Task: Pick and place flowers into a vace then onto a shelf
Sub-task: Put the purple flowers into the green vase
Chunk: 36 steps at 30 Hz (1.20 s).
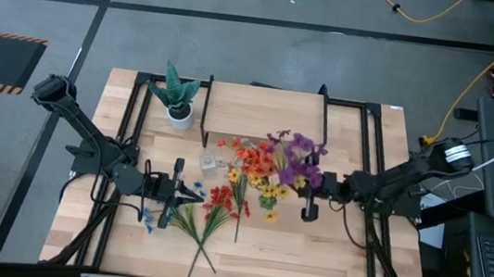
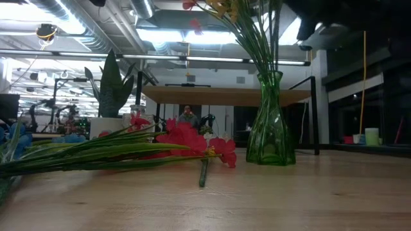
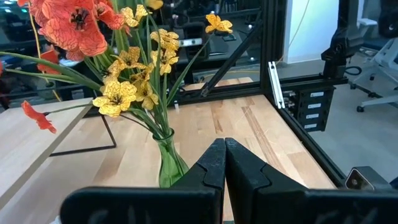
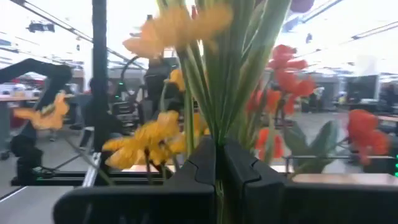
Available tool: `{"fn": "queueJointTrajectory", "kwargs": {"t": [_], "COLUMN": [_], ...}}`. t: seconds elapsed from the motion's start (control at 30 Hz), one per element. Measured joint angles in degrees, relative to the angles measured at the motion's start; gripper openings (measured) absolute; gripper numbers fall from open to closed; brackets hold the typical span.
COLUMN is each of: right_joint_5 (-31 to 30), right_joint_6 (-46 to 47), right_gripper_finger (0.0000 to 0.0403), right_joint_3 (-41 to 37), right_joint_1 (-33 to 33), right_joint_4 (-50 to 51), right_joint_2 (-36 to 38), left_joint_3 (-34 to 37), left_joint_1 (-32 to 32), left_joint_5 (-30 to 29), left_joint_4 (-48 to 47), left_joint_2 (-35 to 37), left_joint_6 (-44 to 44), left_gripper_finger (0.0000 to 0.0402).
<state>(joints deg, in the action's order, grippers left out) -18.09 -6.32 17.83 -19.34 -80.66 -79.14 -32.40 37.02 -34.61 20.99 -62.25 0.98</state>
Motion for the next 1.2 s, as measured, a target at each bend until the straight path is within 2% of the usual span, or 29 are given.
{"fn": "queueJointTrajectory", "kwargs": {"t": [0.2,0.5,0.9,1.2], "right_joint_5": [2.8,2.8,2.8,2.8], "right_joint_6": [0.5,2.0,3.2,3.1], "right_gripper_finger": [0.0002,0.0002,0.0002,0.0002], "right_joint_3": [0.0,0.0,0.0,0.0], "right_joint_1": [1.3,0.9,0.9,1.1], "right_joint_4": [-9.4,-9.1,-3.0,-8.0], "right_joint_2": [-7.7,-9.2,-9.5,-16.5], "left_joint_3": [0.0,0.0,0.0,0.0], "left_joint_1": [0.0,0.0,0.0,0.0], "left_joint_5": [-0.1,-0.1,-0.1,-0.1], "left_joint_4": [0.0,-0.1,-0.2,-0.2], "left_joint_2": [0.0,0.0,0.0,0.0], "left_joint_6": [0.5,1.3,1.3,1.3], "left_gripper_finger": [0.0004,0.0004,0.0004,0.0004]}}
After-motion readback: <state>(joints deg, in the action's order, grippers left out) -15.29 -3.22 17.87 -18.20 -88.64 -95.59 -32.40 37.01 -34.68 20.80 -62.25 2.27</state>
